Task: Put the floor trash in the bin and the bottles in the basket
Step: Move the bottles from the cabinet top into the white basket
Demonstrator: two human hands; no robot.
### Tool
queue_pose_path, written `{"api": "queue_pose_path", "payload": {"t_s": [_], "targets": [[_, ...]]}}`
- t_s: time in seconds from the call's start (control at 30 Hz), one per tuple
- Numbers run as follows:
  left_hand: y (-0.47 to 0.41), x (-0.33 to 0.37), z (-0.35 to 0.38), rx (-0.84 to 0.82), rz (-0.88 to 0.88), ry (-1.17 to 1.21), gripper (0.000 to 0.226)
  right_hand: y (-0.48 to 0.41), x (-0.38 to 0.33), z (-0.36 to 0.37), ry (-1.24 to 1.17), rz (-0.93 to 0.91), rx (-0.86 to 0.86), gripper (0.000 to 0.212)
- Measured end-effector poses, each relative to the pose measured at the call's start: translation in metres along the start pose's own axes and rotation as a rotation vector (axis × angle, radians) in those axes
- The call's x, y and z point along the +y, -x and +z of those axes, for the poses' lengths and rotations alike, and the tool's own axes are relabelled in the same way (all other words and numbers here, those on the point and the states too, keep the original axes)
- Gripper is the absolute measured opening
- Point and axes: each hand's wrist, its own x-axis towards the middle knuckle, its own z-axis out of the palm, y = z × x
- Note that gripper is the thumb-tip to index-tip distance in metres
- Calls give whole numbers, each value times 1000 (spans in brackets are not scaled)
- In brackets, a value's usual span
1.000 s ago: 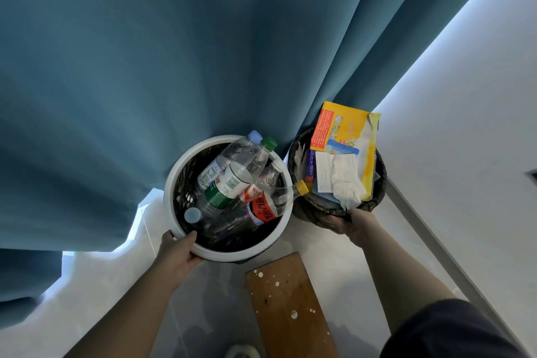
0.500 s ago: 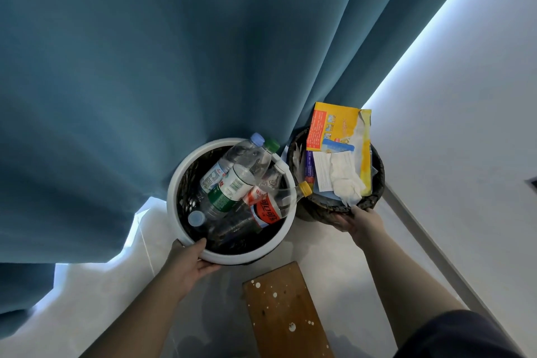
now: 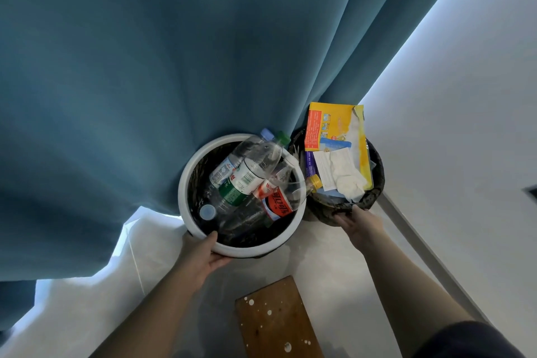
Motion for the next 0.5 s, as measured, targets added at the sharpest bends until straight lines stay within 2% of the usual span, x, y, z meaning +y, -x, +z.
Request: {"api": "queue_pose_path", "payload": {"t_s": [0.13,0.3,0.5], "targets": [[-3,-3,0,29,43,-57,42,-9,2,10,46,66,44,43],[-5,3,3,13,45,-115,44,-18,-1,12,84,57,150,40],[-12,9,15,-2,45,-197,44,-19,-15,6,104,16,164,37]]}}
